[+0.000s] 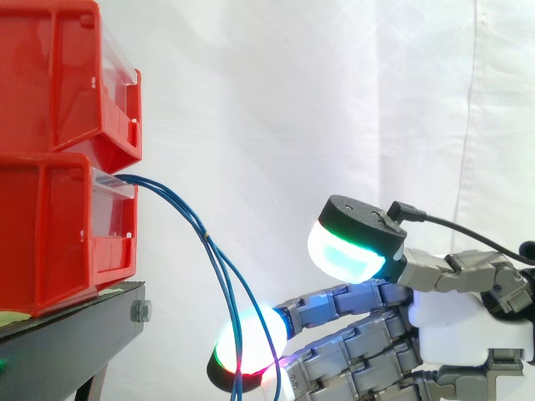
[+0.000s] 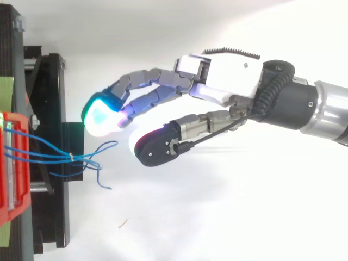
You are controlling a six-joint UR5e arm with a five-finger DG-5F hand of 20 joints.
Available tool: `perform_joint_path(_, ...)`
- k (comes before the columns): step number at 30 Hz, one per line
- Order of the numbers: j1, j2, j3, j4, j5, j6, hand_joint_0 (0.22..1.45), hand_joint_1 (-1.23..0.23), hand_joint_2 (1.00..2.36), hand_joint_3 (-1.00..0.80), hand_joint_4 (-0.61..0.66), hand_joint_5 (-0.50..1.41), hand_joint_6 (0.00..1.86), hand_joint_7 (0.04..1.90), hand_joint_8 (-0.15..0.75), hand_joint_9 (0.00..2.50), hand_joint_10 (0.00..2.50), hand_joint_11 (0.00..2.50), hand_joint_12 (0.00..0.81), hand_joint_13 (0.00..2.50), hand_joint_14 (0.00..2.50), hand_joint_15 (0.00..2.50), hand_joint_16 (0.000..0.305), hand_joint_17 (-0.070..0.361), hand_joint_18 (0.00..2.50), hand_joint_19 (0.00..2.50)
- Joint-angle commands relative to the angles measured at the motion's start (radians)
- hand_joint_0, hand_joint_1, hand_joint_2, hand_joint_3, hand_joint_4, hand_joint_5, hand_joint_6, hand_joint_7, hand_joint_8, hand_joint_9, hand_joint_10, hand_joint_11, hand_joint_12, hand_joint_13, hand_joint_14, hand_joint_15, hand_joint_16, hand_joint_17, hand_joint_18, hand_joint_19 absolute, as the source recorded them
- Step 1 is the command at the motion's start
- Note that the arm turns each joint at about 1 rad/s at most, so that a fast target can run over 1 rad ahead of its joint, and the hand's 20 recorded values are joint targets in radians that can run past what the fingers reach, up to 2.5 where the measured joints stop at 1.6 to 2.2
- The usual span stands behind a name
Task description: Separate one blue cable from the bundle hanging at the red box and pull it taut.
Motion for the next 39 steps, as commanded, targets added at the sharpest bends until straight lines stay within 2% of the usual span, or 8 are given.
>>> perform_joint_path(1,-0.003,0.0,0.0,0.002,-0.027,0.025,0.53,-0.56,1.0,-0.46,0.25,-0.19,0.5,0.77,0.249,0.75,0.01,0.38,0.33,0.67,0.01,0.4,0.046,0.103,0.53,0.45)
perform_joint_path(11,-0.008,-0.002,0.001,0.024,-0.071,0.071,0.54,-0.57,1.0,-0.46,0.25,-0.19,0.5,0.78,0.252,0.79,0.01,0.4,0.328,0.7,0.01,0.41,0.045,0.101,0.54,0.46)
perform_joint_path(14,-0.012,-0.025,0.006,0.027,-0.08,0.089,0.54,-0.57,1.0,-0.46,0.25,-0.19,0.5,0.78,0.253,0.78,0.01,0.41,0.325,0.7,0.02,0.41,0.045,0.101,0.54,0.46)
perform_joint_path(15,-0.016,-0.045,0.007,0.03,-0.097,0.112,0.54,-0.57,1.0,-0.46,0.25,-0.19,0.5,0.78,0.253,0.78,0.02,0.4,0.326,0.7,0.01,0.42,0.045,0.101,0.54,0.46)
perform_joint_path(19,-0.019,-0.049,0.018,0.028,-0.123,0.149,0.54,-0.57,1.0,-0.46,0.26,-0.19,0.5,0.78,0.254,0.79,0.01,0.41,0.328,0.7,0.01,0.42,0.045,0.101,0.54,0.46)
perform_joint_path(25,-0.034,-0.049,0.038,0.028,-0.145,0.14,0.54,-0.59,1.0,-0.46,0.26,-0.19,0.5,0.78,0.255,0.79,0.01,0.42,0.327,0.71,0.02,0.42,0.045,0.101,0.55,0.46)
perform_joint_path(31,-0.042,-0.049,0.039,0.044,-0.154,0.108,0.59,-0.73,1.0,-0.5,0.25,-0.18,0.5,0.78,0.24,0.79,0.01,0.42,0.317,0.74,0.02,0.42,0.042,0.095,0.6,0.48)
perform_joint_path(39,-0.052,-0.052,0.064,0.053,-0.189,0.105,0.6,-0.79,1.0,-0.5,0.25,-0.18,0.5,0.78,0.232,0.77,0.01,0.42,0.315,0.73,0.02,0.42,0.041,0.092,0.6,0.47)
